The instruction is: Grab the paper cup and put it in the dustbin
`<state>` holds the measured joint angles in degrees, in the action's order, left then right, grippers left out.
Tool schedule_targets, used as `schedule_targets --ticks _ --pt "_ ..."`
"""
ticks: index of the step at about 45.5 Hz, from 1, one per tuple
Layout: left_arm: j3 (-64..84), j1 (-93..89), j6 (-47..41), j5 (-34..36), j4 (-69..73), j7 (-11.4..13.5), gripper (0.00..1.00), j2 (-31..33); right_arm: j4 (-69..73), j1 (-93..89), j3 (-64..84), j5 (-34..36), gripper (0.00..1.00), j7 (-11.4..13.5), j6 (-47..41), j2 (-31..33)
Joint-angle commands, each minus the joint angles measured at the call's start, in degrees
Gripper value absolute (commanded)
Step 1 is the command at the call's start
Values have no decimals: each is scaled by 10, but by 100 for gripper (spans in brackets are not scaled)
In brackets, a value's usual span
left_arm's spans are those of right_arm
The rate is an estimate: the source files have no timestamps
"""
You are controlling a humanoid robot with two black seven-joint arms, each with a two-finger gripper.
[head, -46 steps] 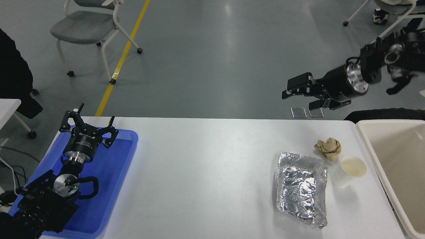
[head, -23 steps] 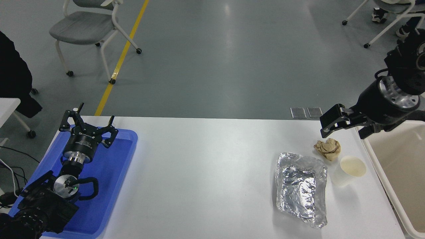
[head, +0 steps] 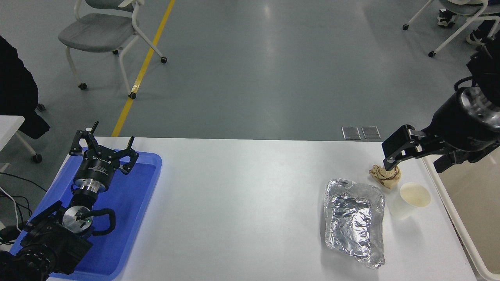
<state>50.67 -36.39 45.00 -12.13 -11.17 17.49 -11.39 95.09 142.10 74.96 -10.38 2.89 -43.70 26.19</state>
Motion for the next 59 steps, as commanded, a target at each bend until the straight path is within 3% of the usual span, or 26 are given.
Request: schedule_targets --ticks 1,10,25,36,59 --pt "0 0 0 0 0 0 100 0 1 -2 5 -3 100 0 1 0" --pt "0 0 0 0 0 0 100 0 -11 -31 -2 -37 100 0 14 25" --pt "0 0 0 0 0 0 100 0 -126 -158 -11 -198 100 -2 47 115" --pt "0 0 0 0 0 0 100 1 -264 -357 -129 -310 100 -6 109 168" --pt "0 -1 0 0 0 0 100 1 -384 -622 -301 -339 100 -5 201 155"
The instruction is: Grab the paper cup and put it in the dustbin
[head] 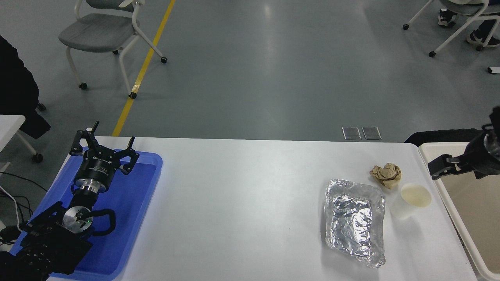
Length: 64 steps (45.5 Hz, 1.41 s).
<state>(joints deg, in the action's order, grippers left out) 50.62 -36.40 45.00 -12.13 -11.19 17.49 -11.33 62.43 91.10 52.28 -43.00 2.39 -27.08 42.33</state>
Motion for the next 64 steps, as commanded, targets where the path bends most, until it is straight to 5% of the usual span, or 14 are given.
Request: schedule_targets --ticks 1,25,28,33,38,40,64 --pt "0 -1 0 0 0 0 100 1 -60 -121 -82 -13 100 0 37 -10" --pt "0 -1 0 0 0 0 100 1 -152 -255 -162 -13 96 0 95 -66" --pt "0 -1 0 0 0 0 100 1 -158 -261 -162 -13 82 -1 99 -69" --pt "0 -1 0 0 0 0 100 1 -162 -269 -170 -13 41 -2 110 -71" --pt "0 -1 0 0 0 0 100 1 -166 -272 -182 -12 23 -1 110 -71" --pt "0 -1 0 0 0 0 100 1 -166 -272 -182 -9 0 -2 110 -71" --pt "0 -2 0 0 -1 0 100 1 -135 -225 -173 -10 0 -1 98 -61"
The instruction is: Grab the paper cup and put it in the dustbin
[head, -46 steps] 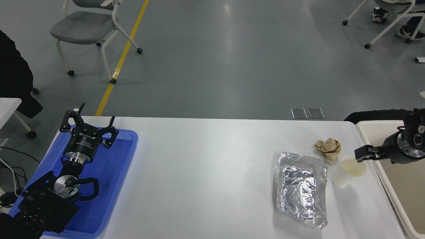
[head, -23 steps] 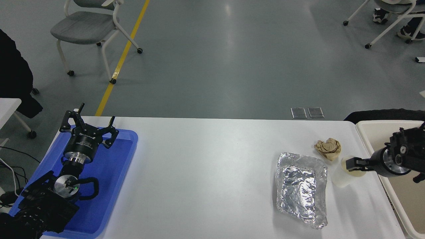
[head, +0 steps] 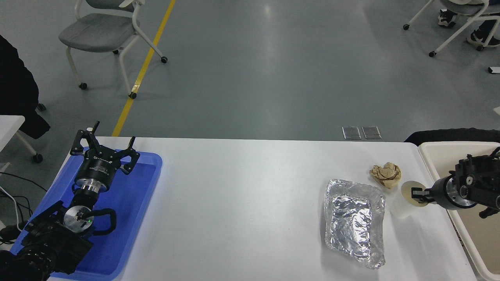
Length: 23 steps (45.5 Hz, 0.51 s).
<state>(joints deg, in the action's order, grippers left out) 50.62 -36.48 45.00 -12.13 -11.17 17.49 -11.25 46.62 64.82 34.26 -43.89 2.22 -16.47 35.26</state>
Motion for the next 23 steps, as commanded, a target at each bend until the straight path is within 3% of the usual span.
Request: schedule_targets --ticks 1,12,23 --pt "0 -1 0 0 0 0 100 0 47 66 17 -1 0 1 -17 30" --pt "0 0 0 0 0 0 100 0 211 322 178 12 0 3 -72 102" --pt "0 0 0 0 0 0 100 -1 312 586 361 64 0 2 -143 75"
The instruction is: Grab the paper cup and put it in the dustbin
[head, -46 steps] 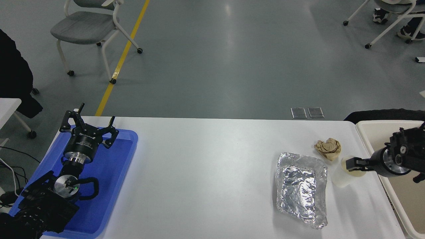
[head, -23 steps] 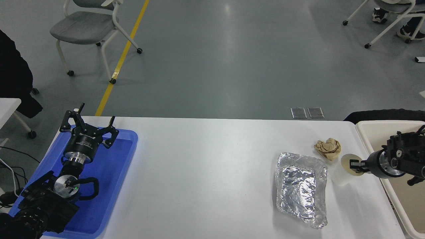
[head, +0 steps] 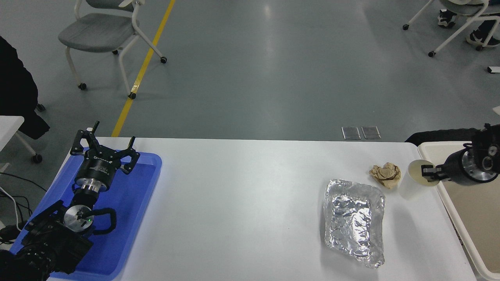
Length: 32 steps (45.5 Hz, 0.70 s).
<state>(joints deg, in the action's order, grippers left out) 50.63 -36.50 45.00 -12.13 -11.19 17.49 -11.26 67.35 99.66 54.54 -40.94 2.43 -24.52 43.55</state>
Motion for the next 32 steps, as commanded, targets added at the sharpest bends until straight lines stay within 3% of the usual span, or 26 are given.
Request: schedule_targets --ticks 1,15,32 --pt "0 0 0 0 0 0 100 -1 114 257 169 36 0 -1 -67 -13" --pt "1 0 0 0 -1 0 100 -1 173 376 237 110 0 -1 -84 -101" --pt "1 1 0 0 -2 0 100 -1 159 372 267 110 0 5 -85 -102"
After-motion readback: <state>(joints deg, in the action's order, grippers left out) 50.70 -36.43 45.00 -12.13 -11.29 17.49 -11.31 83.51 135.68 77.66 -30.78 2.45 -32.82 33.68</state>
